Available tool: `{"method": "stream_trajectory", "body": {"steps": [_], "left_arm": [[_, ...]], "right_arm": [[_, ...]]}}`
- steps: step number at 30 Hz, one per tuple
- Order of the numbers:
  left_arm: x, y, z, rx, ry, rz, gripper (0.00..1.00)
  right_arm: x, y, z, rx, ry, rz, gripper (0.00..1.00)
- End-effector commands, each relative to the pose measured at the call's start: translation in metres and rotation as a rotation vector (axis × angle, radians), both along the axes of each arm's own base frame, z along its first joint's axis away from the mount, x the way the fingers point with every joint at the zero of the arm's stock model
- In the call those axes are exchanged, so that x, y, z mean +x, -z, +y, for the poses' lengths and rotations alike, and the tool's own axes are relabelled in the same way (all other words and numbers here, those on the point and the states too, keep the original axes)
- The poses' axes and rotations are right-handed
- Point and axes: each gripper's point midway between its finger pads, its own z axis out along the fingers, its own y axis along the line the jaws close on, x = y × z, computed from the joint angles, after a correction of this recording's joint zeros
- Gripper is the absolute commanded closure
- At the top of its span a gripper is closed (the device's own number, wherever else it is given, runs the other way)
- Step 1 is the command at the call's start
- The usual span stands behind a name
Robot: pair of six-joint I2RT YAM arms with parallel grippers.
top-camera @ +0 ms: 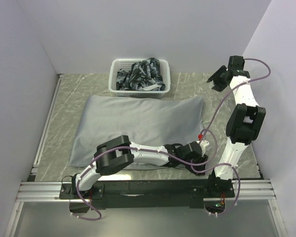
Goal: Put the pillow into the pillowcase
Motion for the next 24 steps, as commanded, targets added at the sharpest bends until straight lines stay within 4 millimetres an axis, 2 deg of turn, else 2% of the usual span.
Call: {"method": "stream_trajectory", "body": {"steps": [1, 2, 3, 4, 5, 6, 7, 8, 9, 10, 11, 12, 13, 14, 15, 16, 17, 18, 19, 20, 21, 22, 23, 24], "left_arm": [[-0.029, -0.077, 0.002, -0.165, 0.182, -0.07, 0.45], [-0.03, -0.075, 0.011, -0.152, 0.188, -0.071, 0.39], [-0.028, -0.079, 0.015, -0.152, 0.186, -0.095, 0.32], [-0.027, -0.096, 0.02, -0.172, 0.176, -0.113, 0.3], [-0.025, -0.09, 0.031, -0.132, 0.159, -0.118, 0.27], [-0.013, -0.093, 0.037, -0.115, 0.099, -0.15, 0.25], [-0.005, -0.107, 0.046, -0.114, 0.052, -0.172, 0.23], [0.001, -0.103, 0.059, -0.062, 0.011, -0.178, 0.19], [0.01, -0.107, 0.067, -0.047, -0.043, -0.165, 0.17], [0.031, -0.119, 0.08, -0.031, -0.15, -0.212, 0.16], [0.041, -0.114, 0.095, 0.016, -0.202, -0.215, 0.16], [0.058, -0.115, 0.109, 0.036, -0.292, -0.205, 0.16], [0.072, -0.133, 0.125, 0.018, -0.375, -0.227, 0.16], [0.08, -0.13, 0.14, 0.039, -0.431, -0.227, 0.16], [0.092, -0.131, 0.159, 0.064, -0.509, -0.2, 0.16], [0.098, -0.153, 0.173, 0.022, -0.555, -0.199, 0.16], [0.106, -0.156, 0.19, 0.029, -0.617, -0.213, 0.15], [0.115, -0.161, 0.206, 0.03, -0.676, -0.203, 0.15], [0.119, -0.18, 0.222, -0.01, -0.719, -0.207, 0.14], [0.125, -0.183, 0.237, -0.009, -0.773, -0.22, 0.1], [0.131, -0.197, 0.254, -0.041, -0.831, -0.218, 0.09], [0.132, -0.191, 0.268, -0.009, -0.856, -0.225, 0.07], [0.137, -0.194, 0.281, -0.004, -0.9, -0.248, 0.06], [0.138, -0.204, 0.294, -0.025, -0.932, -0.257, 0.06]], "right_arm": [[-0.002, -0.034, -0.006, -0.024, -0.009, -0.07, 0.37], [-0.005, -0.04, -0.009, -0.034, -0.004, -0.077, 0.24], [-0.01, -0.041, -0.009, -0.037, -0.003, -0.073, 0.18], [-0.014, -0.054, -0.007, -0.042, -0.005, -0.104, 0.13], [-0.018, -0.06, -0.004, -0.035, -0.018, -0.12, 0.05], [-0.025, -0.056, -0.001, -0.031, -0.023, -0.112, 0.0], [-0.031, -0.071, 0.001, -0.036, -0.027, -0.147, 0.0], [-0.036, -0.076, 0.009, -0.015, -0.055, -0.166, 0.0], [-0.044, -0.068, 0.016, 0.009, -0.072, -0.156, 0.0], [-0.048, -0.085, 0.023, 0.016, -0.091, -0.215, 0.0], [-0.053, -0.086, 0.031, 0.029, -0.113, -0.225, 0.0], [-0.062, -0.079, 0.046, 0.057, -0.156, -0.213, 0.0], [-0.069, -0.092, 0.054, 0.052, -0.178, -0.252, 0.0], [-0.078, -0.082, 0.062, 0.058, -0.194, -0.237, 0.0], [-0.085, -0.084, 0.077, 0.061, -0.232, -0.25, 0.0], [-0.096, -0.099, 0.084, 0.048, -0.245, -0.3, 0.0], [-0.108, -0.082, 0.09, 0.054, -0.251, -0.272, 0.0], [-0.116, -0.083, 0.101, 0.05, -0.274, -0.292, 0.0], [-0.13, -0.097, 0.118, 0.033, -0.311, -0.347, 0.0], [-0.144, -0.079, 0.131, 0.031, -0.336, -0.317, 0.0], [-0.153, -0.078, 0.14, 0.024, -0.359, -0.329, 0.0], [-0.169, -0.088, 0.156, 0.005, -0.4, -0.376, 0.0], [-0.182, -0.071, 0.16, -0.001, -0.409, -0.349, 0.0], [-0.194, -0.078, 0.163, -0.009, -0.418, -0.393, 0.0]]}}
